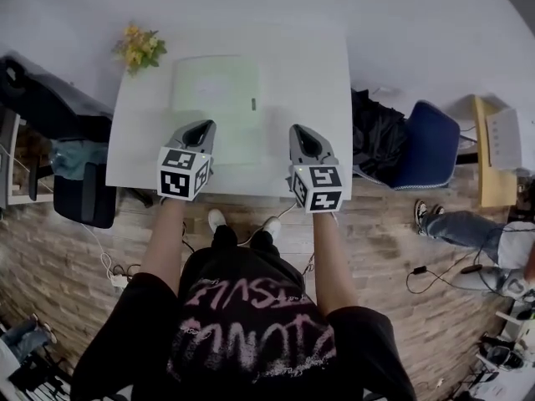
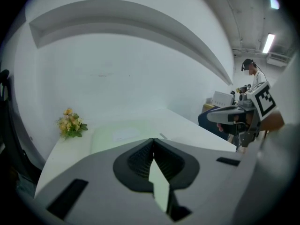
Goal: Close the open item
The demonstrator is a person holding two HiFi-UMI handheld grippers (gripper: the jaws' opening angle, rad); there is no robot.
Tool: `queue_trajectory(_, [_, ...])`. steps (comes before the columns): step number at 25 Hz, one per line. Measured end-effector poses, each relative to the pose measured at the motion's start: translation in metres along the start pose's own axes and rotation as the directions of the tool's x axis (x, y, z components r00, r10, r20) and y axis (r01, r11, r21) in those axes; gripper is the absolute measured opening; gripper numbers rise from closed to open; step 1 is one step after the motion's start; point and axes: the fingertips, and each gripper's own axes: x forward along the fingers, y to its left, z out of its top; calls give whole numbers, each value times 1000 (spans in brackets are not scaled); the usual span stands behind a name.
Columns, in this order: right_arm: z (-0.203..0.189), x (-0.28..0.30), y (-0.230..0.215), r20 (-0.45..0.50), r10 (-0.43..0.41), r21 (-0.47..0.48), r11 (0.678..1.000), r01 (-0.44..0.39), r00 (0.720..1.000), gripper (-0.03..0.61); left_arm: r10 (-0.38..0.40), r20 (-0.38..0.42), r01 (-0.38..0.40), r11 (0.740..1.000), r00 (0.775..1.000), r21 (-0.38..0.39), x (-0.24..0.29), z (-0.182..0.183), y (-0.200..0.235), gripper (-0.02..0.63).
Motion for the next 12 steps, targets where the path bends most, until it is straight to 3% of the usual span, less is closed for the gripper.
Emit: queue_trajectory(12, [51,5,36,83,50,-62,997,-45,995,11,107,116,-107,994,987,-9,-56,26,37,3])
